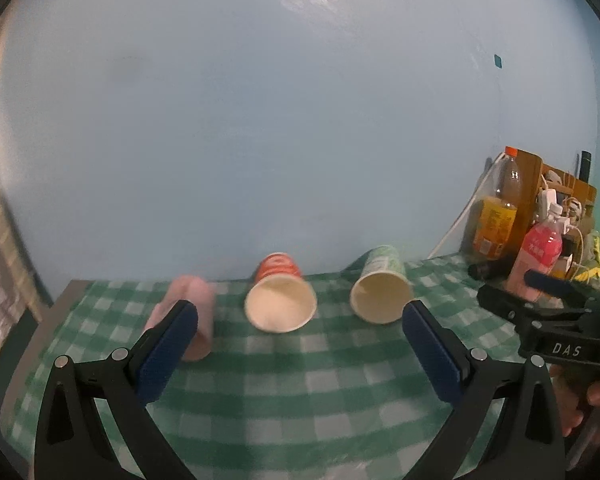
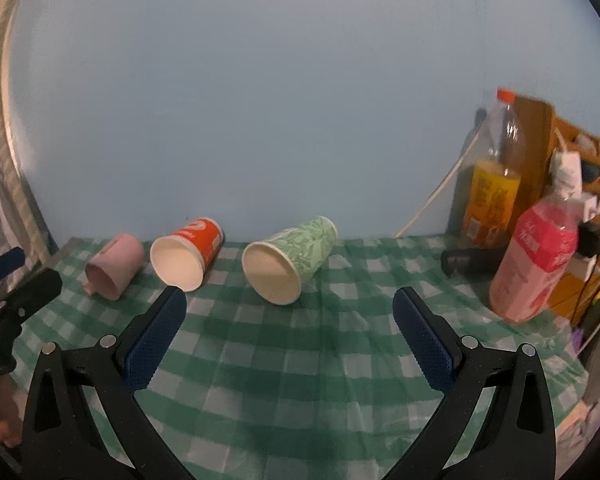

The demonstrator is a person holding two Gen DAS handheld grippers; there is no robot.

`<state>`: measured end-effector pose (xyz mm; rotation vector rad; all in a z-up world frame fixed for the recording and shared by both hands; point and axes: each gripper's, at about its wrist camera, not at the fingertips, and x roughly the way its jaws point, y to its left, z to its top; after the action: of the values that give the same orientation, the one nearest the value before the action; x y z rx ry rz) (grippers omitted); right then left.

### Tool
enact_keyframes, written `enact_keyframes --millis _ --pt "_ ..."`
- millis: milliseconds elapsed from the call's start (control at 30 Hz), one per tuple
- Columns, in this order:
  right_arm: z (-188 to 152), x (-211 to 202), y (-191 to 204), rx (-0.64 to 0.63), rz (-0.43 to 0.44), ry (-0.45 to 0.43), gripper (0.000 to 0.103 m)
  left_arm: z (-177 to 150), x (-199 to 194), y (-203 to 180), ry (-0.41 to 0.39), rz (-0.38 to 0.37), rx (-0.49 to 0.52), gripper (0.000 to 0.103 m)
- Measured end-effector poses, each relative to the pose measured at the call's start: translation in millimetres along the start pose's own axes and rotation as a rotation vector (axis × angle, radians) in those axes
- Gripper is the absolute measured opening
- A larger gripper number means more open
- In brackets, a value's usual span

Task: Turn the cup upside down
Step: 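Move the left tool toward the green leaf-patterned paper cup lying on its side, then close the left tool on the green paper cup's body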

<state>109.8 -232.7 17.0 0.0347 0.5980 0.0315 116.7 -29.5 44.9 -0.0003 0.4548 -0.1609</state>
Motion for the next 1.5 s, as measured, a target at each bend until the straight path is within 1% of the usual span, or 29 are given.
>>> enact_keyframes --millis 67,133,300,433,567,667,733,867,967,1000,1100,1167,1200,1267,1367,1500 --pt "7 9 -10 0.04 0.02 0.039 0.102 13 17 -6 0.048 -0.026 0.014 0.103" --pt "15 20 -23 0.09 0.042 0.085 0.102 23 35 -13 0.088 -0.029 0.03 0.103" --pt "29 44 -56 0.192 0.086 0.179 0.102 42 84 -32 0.182 -0.013 0.073 0.103" --pt "35 68 -71 0.203 0.114 0.255 0.102 54 125 -45 0.272 -0.01 0.085 0.103" --pt "39 95 -84 0.234 0.118 0.334 0.102 58 160 -59 0.347 0.022 0.126 0.103" --pt "44 116 -102 0.319 0.124 0.388 0.102 57 186 -73 0.399 0.019 0.162 0.103" --pt "46 128 -115 0.391 0.111 0.416 0.102 56 201 -82 0.435 0.002 0.166 0.103" --pt "47 145 -134 0.472 0.07 0.451 0.102 56 220 -93 0.486 -0.03 0.16 0.103" --pt "43 157 -141 0.487 0.061 0.482 0.102 55 234 -103 0.518 -0.04 0.184 0.103" --pt "42 158 -142 0.485 0.059 0.485 0.102 53 238 -106 0.531 -0.038 0.199 0.103" --pt "38 162 -147 0.485 0.034 0.489 0.102 45 254 -115 0.565 0.001 0.24 0.103" --pt "35 163 -153 0.495 0.005 0.48 0.102 41 262 -117 0.581 0.004 0.249 0.103" --pt "34 163 -156 0.5 -0.025 0.475 0.102 40 265 -119 0.589 0.003 0.25 0.103" --pt "32 164 -162 0.507 -0.052 0.473 0.102 38 270 -119 0.601 -0.013 0.241 0.103" --pt "28 170 -169 0.51 -0.057 0.492 0.102 32 280 -122 0.622 -0.019 0.242 0.103" --pt "22 180 -170 0.518 -0.039 0.528 0.102 22 293 -123 0.659 -0.035 0.233 0.103"
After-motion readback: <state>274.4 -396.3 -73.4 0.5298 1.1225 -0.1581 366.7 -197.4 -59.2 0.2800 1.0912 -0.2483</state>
